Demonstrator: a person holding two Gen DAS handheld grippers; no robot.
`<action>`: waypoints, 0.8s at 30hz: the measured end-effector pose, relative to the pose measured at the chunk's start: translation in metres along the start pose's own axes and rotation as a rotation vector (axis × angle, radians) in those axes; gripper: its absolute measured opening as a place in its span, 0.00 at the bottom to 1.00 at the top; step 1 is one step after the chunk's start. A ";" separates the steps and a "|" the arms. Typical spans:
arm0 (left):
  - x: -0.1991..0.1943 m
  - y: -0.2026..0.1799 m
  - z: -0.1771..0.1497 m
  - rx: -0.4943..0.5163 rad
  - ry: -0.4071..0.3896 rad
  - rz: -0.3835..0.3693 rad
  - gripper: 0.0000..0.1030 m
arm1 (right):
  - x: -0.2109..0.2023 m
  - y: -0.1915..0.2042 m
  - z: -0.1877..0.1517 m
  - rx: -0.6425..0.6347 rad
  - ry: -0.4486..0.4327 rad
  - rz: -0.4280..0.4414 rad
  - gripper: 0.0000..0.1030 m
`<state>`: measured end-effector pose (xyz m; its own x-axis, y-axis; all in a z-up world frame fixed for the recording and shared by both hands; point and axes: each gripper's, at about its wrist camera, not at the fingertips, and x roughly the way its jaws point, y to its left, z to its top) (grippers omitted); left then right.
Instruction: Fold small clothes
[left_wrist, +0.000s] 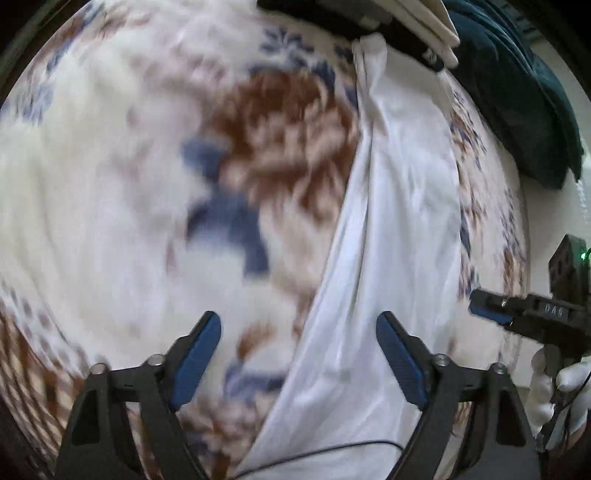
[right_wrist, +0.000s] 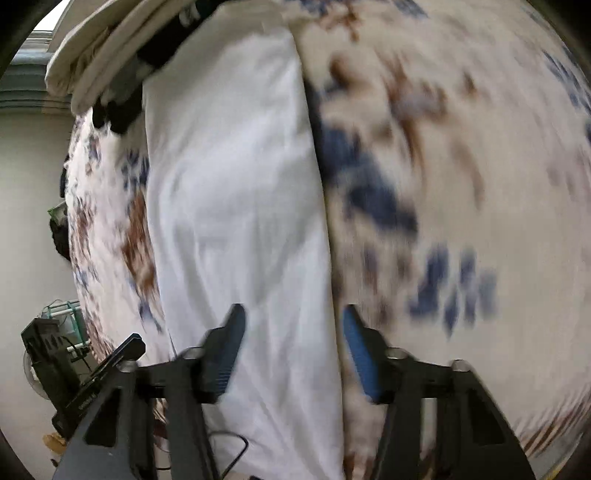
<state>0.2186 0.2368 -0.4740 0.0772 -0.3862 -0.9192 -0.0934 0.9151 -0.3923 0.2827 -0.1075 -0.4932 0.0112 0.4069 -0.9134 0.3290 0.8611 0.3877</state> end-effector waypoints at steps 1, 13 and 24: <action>0.004 0.007 -0.010 0.007 0.025 -0.011 0.67 | 0.002 -0.001 -0.014 0.011 0.015 -0.004 0.39; -0.014 0.009 -0.065 -0.014 0.142 -0.119 0.48 | 0.046 -0.049 -0.181 0.179 0.212 -0.013 0.39; 0.028 0.011 -0.111 -0.079 0.259 -0.116 0.65 | 0.084 -0.071 -0.241 0.259 0.233 0.089 0.46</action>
<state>0.1096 0.2235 -0.5078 -0.1631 -0.5136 -0.8424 -0.1769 0.8552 -0.4872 0.0329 -0.0609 -0.5670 -0.1553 0.5615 -0.8128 0.5656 0.7251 0.3929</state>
